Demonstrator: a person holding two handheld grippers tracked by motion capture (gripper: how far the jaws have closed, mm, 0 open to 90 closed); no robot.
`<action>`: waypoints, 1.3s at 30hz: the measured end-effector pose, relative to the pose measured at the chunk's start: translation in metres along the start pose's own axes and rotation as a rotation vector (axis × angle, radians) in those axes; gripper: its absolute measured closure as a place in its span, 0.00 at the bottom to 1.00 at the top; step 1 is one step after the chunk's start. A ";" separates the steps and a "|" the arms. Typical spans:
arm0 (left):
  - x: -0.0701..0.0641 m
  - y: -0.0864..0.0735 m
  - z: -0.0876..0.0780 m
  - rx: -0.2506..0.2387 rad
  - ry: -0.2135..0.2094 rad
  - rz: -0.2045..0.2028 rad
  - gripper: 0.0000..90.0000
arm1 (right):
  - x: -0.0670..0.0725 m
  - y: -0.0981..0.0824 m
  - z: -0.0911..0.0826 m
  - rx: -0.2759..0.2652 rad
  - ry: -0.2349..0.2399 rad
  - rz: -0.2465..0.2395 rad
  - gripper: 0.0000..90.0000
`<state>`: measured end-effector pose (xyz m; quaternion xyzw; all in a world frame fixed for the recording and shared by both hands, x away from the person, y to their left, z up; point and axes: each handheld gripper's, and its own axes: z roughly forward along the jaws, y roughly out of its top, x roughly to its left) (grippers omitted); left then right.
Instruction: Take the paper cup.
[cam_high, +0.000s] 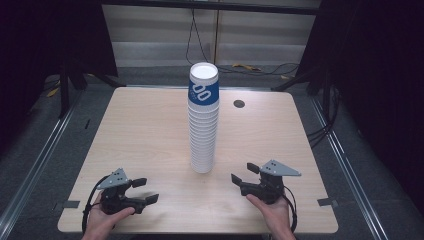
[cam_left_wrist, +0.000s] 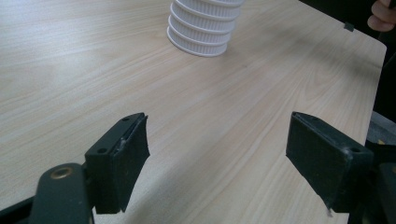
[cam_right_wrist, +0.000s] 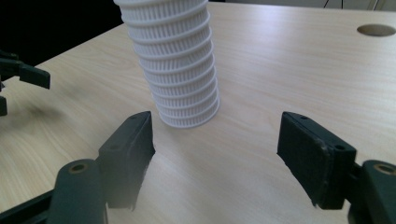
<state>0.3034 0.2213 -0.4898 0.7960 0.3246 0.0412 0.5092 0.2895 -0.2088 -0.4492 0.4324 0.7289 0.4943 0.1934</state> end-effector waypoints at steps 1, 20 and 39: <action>0.000 0.000 0.000 -0.003 -0.004 0.001 0.23 | 0.001 0.001 -0.001 -0.008 -0.002 -0.003 0.28; 0.000 -0.001 0.007 0.010 -0.030 -0.026 0.24 | -0.001 0.030 -0.009 -0.129 0.000 0.004 0.36; -0.002 0.000 0.007 0.006 -0.031 0.003 0.24 | 0.004 0.089 -0.009 -0.117 0.123 -0.039 0.22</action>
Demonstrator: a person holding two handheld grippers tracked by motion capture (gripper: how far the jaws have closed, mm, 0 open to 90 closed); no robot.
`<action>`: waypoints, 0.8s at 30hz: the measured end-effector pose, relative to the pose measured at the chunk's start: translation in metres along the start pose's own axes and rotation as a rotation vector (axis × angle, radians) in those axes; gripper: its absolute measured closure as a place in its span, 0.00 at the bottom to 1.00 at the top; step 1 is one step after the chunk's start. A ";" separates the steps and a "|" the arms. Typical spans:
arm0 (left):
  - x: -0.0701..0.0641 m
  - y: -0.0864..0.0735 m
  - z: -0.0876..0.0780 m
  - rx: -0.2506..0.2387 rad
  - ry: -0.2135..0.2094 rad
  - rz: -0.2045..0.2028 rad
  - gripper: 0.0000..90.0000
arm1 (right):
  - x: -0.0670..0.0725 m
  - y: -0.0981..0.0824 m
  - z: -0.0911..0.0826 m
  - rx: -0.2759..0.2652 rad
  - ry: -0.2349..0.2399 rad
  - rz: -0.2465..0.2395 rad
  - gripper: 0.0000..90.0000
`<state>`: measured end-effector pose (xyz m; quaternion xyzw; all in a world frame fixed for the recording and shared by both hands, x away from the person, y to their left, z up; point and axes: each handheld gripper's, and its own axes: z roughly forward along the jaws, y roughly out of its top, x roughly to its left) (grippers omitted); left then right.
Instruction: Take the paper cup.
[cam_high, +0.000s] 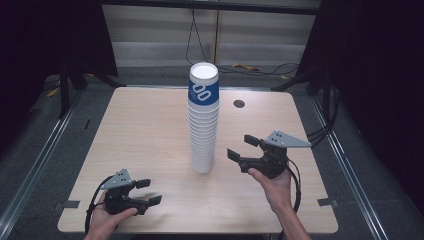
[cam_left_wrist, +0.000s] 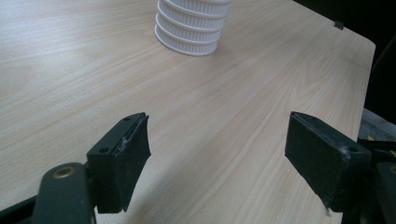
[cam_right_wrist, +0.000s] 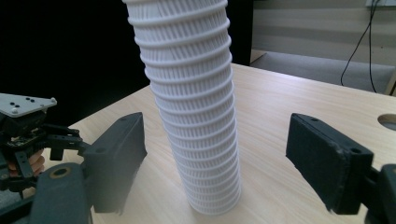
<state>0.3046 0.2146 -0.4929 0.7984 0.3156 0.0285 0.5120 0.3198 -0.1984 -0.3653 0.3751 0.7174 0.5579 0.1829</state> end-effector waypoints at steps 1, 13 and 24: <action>0.000 0.000 0.000 0.000 0.001 0.001 0.24 | 0.000 0.003 0.001 -0.003 0.005 -0.008 0.22; 0.001 0.000 0.000 0.003 0.006 0.004 0.24 | 0.001 0.036 0.006 -0.002 0.062 -0.030 0.17; 0.000 0.000 0.000 0.005 0.004 0.001 0.24 | 0.006 0.062 0.011 -0.008 0.134 -0.065 0.16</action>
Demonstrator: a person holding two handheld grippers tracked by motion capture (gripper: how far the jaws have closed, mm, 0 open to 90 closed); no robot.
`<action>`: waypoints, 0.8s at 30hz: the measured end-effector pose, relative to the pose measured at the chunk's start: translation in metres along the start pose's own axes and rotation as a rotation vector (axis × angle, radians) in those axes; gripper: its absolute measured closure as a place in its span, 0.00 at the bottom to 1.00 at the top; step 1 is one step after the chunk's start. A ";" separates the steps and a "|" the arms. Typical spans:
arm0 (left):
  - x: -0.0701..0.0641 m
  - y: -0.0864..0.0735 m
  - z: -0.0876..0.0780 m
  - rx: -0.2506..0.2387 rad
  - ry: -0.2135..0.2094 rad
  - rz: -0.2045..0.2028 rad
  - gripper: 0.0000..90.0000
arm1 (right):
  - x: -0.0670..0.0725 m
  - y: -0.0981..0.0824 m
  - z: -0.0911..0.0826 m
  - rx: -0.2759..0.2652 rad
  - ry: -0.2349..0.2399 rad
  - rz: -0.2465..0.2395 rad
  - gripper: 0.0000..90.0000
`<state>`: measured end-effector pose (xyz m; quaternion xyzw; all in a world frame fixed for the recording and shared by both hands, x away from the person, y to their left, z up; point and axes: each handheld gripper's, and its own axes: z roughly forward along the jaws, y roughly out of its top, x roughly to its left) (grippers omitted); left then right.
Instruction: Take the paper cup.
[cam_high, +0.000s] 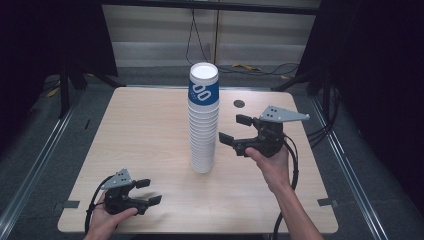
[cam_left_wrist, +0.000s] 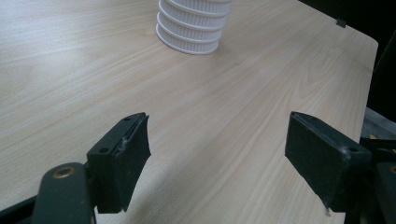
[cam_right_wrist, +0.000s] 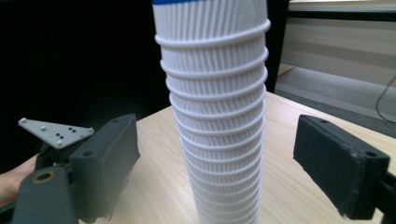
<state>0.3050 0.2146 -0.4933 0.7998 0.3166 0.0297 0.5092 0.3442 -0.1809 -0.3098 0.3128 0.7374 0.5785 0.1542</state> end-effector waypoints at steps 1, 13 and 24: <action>0.000 0.000 0.000 -0.001 0.001 -0.001 0.24 | 0.000 0.003 -0.001 -0.005 0.004 -0.006 0.16; 0.001 0.000 0.000 0.001 0.000 -0.002 0.24 | 0.004 0.036 0.008 0.031 0.024 -0.058 0.18; 0.003 0.000 -0.001 0.000 0.005 -0.007 0.24 | 0.006 0.065 0.010 0.060 0.021 -0.091 0.16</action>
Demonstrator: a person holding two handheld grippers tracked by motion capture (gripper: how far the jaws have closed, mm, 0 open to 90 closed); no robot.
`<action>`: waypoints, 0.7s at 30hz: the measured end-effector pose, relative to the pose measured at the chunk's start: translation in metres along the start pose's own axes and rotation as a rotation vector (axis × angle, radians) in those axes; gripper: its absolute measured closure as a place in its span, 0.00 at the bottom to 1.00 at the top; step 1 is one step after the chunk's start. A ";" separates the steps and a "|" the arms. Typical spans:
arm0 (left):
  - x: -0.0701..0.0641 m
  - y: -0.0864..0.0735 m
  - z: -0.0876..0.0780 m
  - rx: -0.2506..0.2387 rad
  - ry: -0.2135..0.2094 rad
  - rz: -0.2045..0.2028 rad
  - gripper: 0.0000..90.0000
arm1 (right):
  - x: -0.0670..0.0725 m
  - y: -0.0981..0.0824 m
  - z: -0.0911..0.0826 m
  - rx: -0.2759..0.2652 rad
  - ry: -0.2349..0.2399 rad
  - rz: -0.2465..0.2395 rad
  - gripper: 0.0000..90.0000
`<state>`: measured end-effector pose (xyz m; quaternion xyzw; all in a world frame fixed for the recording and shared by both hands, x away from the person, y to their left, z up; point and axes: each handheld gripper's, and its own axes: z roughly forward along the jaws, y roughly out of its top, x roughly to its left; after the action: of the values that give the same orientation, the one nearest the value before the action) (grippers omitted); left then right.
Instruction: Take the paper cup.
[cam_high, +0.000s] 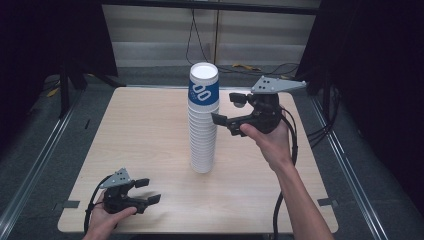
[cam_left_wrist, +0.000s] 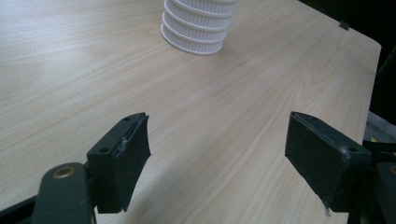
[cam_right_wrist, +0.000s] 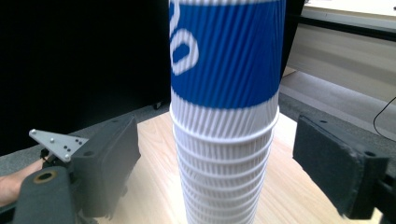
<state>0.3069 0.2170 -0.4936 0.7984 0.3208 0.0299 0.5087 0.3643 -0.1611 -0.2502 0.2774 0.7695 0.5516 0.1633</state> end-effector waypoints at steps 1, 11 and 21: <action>0.000 0.000 0.000 0.001 0.001 0.000 0.24 | 0.000 0.003 0.000 0.002 0.003 -0.002 0.16; 0.000 0.000 0.001 0.003 0.000 -0.001 0.24 | -0.004 0.023 0.004 -0.060 0.013 0.007 0.16; 0.000 0.000 0.000 -0.001 0.000 -0.003 0.24 | -0.005 0.039 0.022 -0.056 0.001 0.001 0.16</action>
<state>0.3068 0.2173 -0.4939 0.7978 0.3221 0.0294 0.5089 0.3901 -0.1376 -0.2215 0.2727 0.7536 0.5732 0.1706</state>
